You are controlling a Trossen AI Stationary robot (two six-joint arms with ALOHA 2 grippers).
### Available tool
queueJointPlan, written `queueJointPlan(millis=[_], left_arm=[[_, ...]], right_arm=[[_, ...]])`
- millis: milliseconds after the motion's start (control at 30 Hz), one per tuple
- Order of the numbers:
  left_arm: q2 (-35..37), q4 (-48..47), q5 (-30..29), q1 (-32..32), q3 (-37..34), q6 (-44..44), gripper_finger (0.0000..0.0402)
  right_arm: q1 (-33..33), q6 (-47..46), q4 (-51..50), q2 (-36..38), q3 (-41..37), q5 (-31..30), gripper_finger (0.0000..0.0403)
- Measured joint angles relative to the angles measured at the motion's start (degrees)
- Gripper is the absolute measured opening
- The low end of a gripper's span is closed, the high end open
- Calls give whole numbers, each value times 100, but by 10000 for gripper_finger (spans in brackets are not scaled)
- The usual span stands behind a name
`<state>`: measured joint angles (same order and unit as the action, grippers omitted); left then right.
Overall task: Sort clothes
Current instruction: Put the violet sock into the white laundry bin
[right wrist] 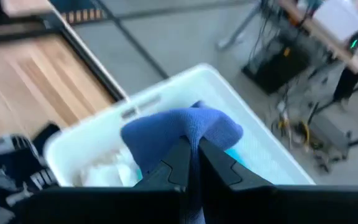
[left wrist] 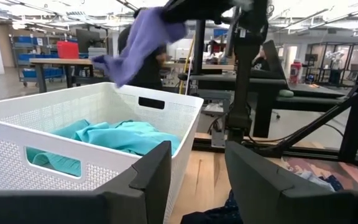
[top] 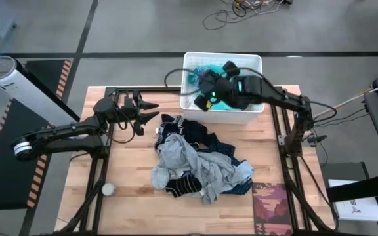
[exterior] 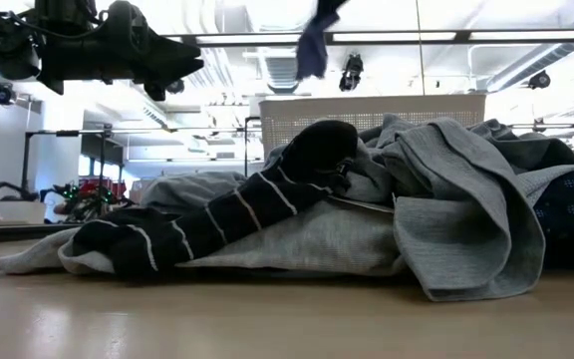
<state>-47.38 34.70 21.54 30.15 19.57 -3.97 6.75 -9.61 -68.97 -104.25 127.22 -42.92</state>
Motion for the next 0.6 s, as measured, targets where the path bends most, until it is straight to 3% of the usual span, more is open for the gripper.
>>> queueJointPlan(millis=[233,533,600], left_arm=[[-1,-5,0,0,0,0,106],[-1,-4,0,0,0,0,11],[-1,-5,0,0,0,-1,5]], right_arm=[[1055,-65,-276,2,-205,1068,0],[2041,56,-275,-216,-885,2481,0],[2179,70,-273,-309,-1124,2786,0]])
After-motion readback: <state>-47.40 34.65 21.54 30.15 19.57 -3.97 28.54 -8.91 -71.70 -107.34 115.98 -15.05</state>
